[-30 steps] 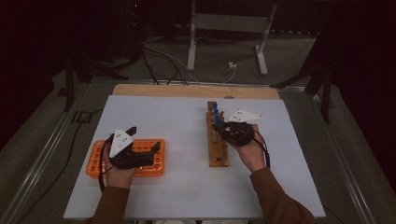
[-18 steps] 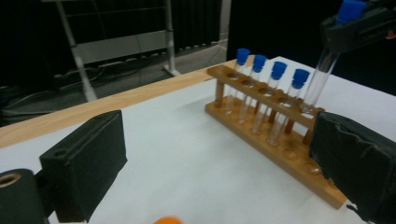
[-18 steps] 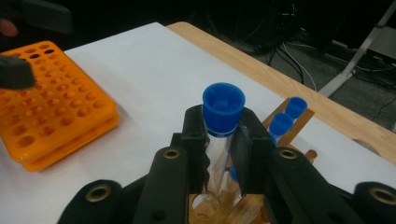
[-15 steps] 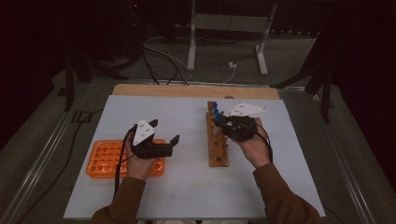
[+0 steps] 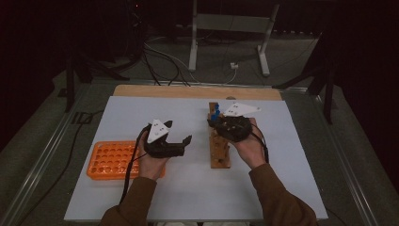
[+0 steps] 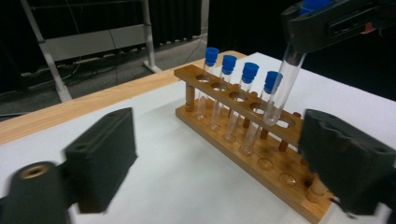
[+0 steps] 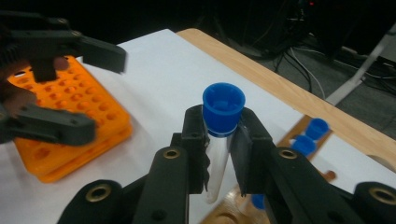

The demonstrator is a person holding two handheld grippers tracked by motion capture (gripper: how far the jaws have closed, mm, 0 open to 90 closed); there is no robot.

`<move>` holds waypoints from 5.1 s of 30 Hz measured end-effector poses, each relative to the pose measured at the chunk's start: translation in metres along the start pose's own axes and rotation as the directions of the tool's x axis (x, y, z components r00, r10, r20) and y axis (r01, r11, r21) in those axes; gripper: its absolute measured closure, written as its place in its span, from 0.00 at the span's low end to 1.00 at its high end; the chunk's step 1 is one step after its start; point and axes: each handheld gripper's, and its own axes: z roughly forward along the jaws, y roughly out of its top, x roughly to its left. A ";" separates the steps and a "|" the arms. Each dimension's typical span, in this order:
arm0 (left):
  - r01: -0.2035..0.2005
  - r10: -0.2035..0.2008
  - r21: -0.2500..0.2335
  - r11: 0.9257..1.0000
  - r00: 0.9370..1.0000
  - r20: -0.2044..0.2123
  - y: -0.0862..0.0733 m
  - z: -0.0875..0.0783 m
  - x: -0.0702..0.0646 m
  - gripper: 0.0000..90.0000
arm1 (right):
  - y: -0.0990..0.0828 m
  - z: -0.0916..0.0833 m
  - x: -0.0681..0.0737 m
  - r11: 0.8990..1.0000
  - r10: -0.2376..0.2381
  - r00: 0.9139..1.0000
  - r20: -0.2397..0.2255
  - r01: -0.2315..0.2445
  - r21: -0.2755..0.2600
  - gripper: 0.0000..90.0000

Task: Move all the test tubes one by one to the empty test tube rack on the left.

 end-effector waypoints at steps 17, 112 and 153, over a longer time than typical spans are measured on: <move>-0.025 0.026 -0.006 1.000 0.998 0.055 0.003 0.015 -0.017 0.58 | 0.007 0.022 0.026 1.000 -0.001 0.996 -0.087 0.002 0.007 0.85; 0.029 -0.026 0.218 0.976 1.000 -0.018 -0.088 -0.078 0.006 0.87 | -0.082 -0.051 -0.010 0.974 0.192 0.976 -0.104 -0.203 -0.105 0.04; 0.120 -0.118 0.017 0.993 0.991 -0.064 -0.072 -0.106 0.027 0.01 | -0.067 -0.009 -0.025 0.984 0.176 0.984 -0.018 -0.176 0.001 0.30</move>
